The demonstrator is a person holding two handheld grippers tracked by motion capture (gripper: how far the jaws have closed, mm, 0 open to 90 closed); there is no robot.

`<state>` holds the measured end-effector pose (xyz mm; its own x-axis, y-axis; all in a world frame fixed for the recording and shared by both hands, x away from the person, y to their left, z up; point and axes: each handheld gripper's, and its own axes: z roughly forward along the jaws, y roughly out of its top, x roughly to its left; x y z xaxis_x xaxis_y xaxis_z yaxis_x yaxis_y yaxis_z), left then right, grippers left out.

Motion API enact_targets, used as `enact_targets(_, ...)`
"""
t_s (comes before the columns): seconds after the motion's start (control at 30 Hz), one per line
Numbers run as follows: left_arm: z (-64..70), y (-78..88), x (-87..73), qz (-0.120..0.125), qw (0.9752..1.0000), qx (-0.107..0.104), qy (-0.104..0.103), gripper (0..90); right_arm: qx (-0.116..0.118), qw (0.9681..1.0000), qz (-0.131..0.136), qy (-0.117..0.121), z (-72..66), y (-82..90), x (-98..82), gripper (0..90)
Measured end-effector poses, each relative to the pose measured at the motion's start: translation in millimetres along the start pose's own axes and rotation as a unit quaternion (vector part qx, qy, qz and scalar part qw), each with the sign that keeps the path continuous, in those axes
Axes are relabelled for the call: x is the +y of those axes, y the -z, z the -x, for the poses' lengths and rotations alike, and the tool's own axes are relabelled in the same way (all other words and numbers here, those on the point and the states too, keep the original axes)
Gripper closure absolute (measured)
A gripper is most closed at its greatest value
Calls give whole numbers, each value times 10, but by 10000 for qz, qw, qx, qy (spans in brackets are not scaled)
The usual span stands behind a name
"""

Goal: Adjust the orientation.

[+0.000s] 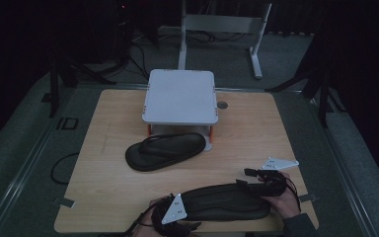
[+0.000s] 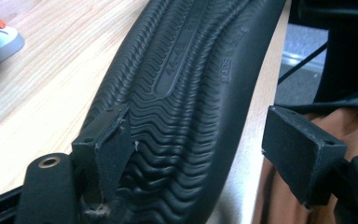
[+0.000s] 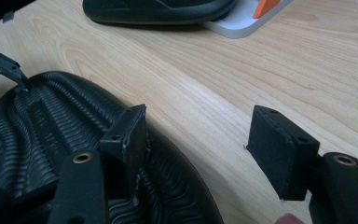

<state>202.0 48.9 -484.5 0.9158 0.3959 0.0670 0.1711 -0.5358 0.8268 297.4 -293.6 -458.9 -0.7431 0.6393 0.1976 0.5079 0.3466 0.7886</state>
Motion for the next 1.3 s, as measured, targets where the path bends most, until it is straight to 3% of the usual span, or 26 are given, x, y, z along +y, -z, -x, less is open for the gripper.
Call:
enact_targets(0.13, -5, 27, -16, 20, 10000, 45, -22, 230, -10, 10000, -45, -18, 35, -26, 10, 373)
enact_targets(0.33, -23, 38, -70, -96, 9994, 300, -149, 184, -13, 9998, -85, -154, 85, -51, -9, 376)
enact_targets(0.5, -13, -22, -61, -217, 9984, 397, -340, 167, -37, 9996, -126, -237, 114, -82, 2, 378)
enact_targets(0.53, -8, -27, -65, -229, 9981, 414, -382, 165, -78, 9996, -132, -254, 121, -91, 8, 411)
enact_targets(0.67, -46, -86, -76, -369, 9968, 596, -385, 192, -197, 9989, -230, -351, 147, -129, 8, 415)
enact_targets(0.8, -89, -139, -45, -449, 9967, 591, -314, 211, -380, 9984, 23, -406, 153, -64, 43, 409)
enact_targets(0.87, -99, -173, -39, -495, 9965, 601, -305, 225, -630, 9968, 223, -445, 170, 12, 69, 410)
enact_targets(1.0, -140, -196, -11, -408, 9973, 583, -162, 230, -728, 9951, 414, -531, 211, 103, 68, 408)
enact_targets(1.1, -175, -198, 10, -328, 9978, 575, -66, 247, -682, 9957, 437, -445, 216, 180, 58, 403)
enact_targets(1.23, -214, -201, 34, -261, 9981, 563, 3, 255, -418, 9983, 335, -206, 161, 209, 61, 393)
enact_targets(1.3, -219, -201, 40, -247, 9981, 564, 5, 257, -177, 9997, 172, -5, 118, 140, 57, 392)
